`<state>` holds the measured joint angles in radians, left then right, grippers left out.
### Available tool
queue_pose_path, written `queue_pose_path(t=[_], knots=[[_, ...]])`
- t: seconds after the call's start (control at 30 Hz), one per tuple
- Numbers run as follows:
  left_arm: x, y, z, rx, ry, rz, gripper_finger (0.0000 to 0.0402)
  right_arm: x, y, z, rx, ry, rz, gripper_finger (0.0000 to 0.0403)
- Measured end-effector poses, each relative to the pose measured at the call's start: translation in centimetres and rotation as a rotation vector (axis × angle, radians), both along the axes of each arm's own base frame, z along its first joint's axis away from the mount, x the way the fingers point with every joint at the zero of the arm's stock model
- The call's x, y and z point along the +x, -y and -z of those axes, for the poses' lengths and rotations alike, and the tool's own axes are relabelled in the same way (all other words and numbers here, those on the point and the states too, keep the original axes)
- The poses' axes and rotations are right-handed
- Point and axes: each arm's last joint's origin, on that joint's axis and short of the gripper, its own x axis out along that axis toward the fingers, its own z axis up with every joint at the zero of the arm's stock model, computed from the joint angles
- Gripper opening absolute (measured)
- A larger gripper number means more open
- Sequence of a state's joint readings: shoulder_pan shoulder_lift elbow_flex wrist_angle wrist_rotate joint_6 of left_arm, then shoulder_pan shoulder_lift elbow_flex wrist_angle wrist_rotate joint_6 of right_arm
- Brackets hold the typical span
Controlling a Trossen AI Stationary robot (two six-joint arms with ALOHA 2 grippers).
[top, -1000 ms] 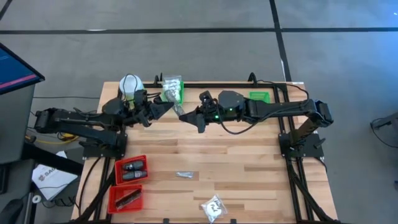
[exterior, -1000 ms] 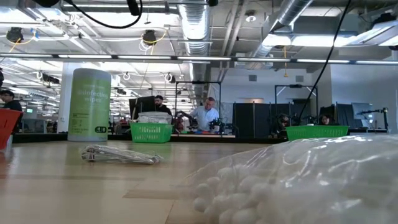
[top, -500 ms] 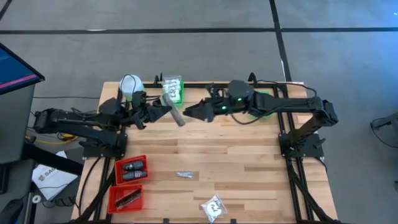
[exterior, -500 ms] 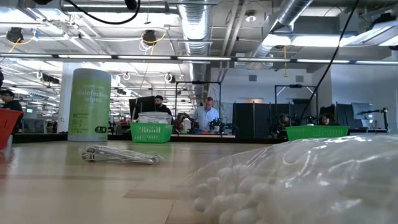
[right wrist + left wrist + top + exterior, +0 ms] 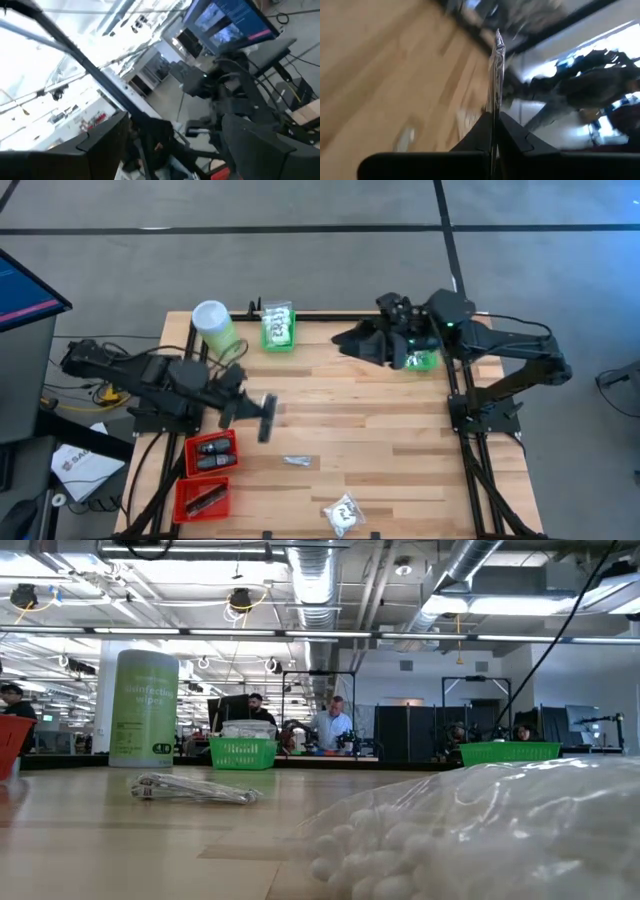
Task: Pick & Place Travel size toiletries
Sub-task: Put the black comb into the bottom red basket
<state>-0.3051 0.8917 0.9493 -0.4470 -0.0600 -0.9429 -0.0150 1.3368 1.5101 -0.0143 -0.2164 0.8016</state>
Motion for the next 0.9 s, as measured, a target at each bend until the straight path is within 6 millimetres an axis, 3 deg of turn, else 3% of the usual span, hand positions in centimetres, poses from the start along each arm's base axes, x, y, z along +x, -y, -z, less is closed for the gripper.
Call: queue_pose_path(t=[0.17, 0.37, 0.67, 0.9], knots=[[-0.8, 3.4, -0.6, -0.031, -0.246, 0.047, 0.0001, -1.2, -1.4, 0.2, -0.052, -0.074, -0.046, 0.0311], [-0.7, 7.9, 0.4, -0.040, -0.524, 0.105, 0.0001, -0.8, -3.4, 2.5, -0.088, -0.266, -0.113, 0.0311], [-1.2, 13.5, 6.0, 0.181, -0.985, 0.215, 0.0001, 3.6, -6.6, 7.2, -0.142, -0.455, -0.177, 0.0311], [-2.4, 16.9, 9.7, 0.364, -1.117, 0.257, 0.0001, 6.2, -9.0, 10.0, -0.090, -0.516, -0.219, 0.0311]])
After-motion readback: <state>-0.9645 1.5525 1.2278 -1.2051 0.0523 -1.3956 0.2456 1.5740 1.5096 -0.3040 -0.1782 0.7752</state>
